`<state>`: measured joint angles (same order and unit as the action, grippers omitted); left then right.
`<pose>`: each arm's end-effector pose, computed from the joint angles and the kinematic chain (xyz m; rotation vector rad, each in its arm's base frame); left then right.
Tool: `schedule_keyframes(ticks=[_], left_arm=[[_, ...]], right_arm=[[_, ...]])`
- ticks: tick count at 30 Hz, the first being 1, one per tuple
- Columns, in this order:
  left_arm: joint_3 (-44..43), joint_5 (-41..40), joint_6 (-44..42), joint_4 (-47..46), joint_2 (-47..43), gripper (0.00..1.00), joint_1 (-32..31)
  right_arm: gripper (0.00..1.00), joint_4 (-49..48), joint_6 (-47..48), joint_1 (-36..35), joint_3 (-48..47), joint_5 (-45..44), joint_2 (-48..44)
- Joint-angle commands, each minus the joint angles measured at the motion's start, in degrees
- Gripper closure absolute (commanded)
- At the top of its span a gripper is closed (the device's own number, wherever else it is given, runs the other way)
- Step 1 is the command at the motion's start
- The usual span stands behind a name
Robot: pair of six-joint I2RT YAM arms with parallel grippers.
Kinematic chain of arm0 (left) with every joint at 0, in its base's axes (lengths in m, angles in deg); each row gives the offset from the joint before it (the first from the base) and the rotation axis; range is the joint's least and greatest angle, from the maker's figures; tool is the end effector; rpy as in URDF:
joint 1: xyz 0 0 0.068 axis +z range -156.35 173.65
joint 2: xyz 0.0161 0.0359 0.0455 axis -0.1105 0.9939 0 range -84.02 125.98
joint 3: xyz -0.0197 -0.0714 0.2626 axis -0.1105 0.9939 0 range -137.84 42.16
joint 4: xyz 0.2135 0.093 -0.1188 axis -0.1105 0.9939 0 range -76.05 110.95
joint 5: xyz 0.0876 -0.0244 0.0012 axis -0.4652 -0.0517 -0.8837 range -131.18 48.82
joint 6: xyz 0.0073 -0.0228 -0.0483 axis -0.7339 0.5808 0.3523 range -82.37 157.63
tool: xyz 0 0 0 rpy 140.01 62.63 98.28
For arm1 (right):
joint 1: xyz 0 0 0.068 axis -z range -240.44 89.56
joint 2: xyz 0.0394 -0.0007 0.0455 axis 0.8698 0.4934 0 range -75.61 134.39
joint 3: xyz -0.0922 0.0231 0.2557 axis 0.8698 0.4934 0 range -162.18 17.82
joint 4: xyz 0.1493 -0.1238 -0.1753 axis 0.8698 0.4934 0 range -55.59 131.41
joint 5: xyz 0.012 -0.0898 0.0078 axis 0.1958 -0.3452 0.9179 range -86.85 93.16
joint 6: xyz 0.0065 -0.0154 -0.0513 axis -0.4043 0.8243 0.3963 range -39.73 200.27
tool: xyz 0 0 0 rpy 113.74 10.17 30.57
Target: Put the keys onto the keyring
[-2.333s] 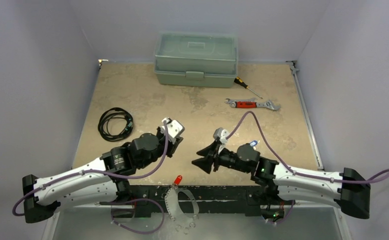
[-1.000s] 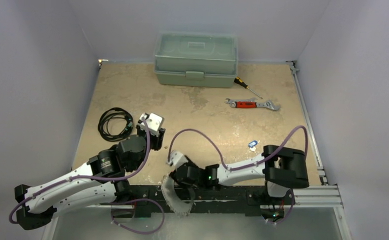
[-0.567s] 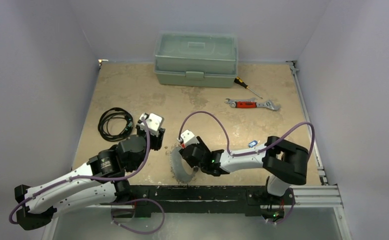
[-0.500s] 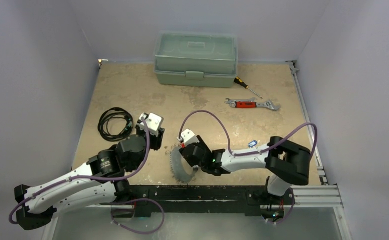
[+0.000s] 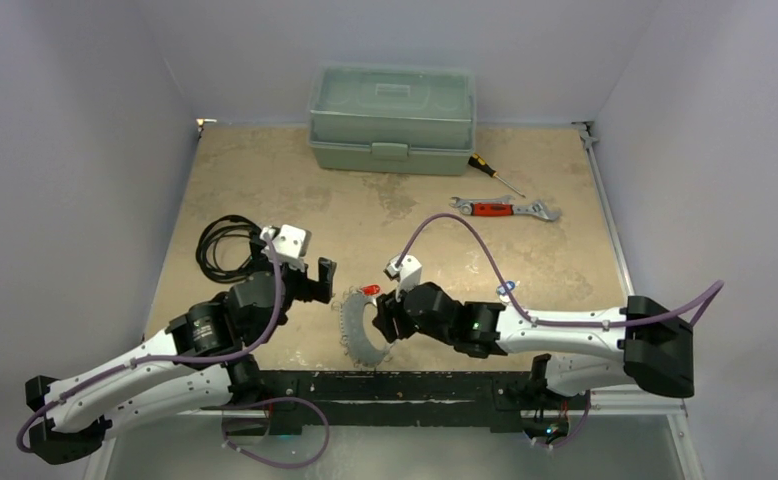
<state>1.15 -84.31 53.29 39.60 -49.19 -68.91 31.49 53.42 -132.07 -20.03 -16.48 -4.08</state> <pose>0.0837 -0.1083 0.3171 0.2484 1.8062 -0.2448 0.0951 0.2487 0.2229 -0.6197 2.0561 0.6789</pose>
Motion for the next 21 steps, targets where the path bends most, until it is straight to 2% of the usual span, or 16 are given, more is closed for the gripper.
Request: schedule_keyframes(ticks=[1, 5, 8, 14, 21], left_arm=[[-0.9, 2.7, 6.1, 3.8, 2.6, 0.07, 0.3], [-0.8, 6.9, 7.4, 4.3, 6.6, 0.08, 0.3], [-0.8, 10.1, 9.1, 3.8, 8.9, 0.14, 0.3], [1.3, 17.7, 13.1, 2.7, 11.5, 0.26, -0.1], [1.2, 17.4, 12.3, 2.3, 11.3, 0.28, -1.5]], right_arm=[[0.44, 2.3, -15.2, -1.0, 3.5, 11.6, 0.7], [0.40, 2.7, -22.4, -6.4, 4.4, 9.2, 3.8], [0.41, 2.7, -26.7, -9.6, 4.0, 5.8, 5.2], [0.46, 7.4, -33.5, -9.9, 5.7, 1.4, 5.8], [0.51, 2.0, -34.7, -9.2, 9.3, 0.9, 3.3]])
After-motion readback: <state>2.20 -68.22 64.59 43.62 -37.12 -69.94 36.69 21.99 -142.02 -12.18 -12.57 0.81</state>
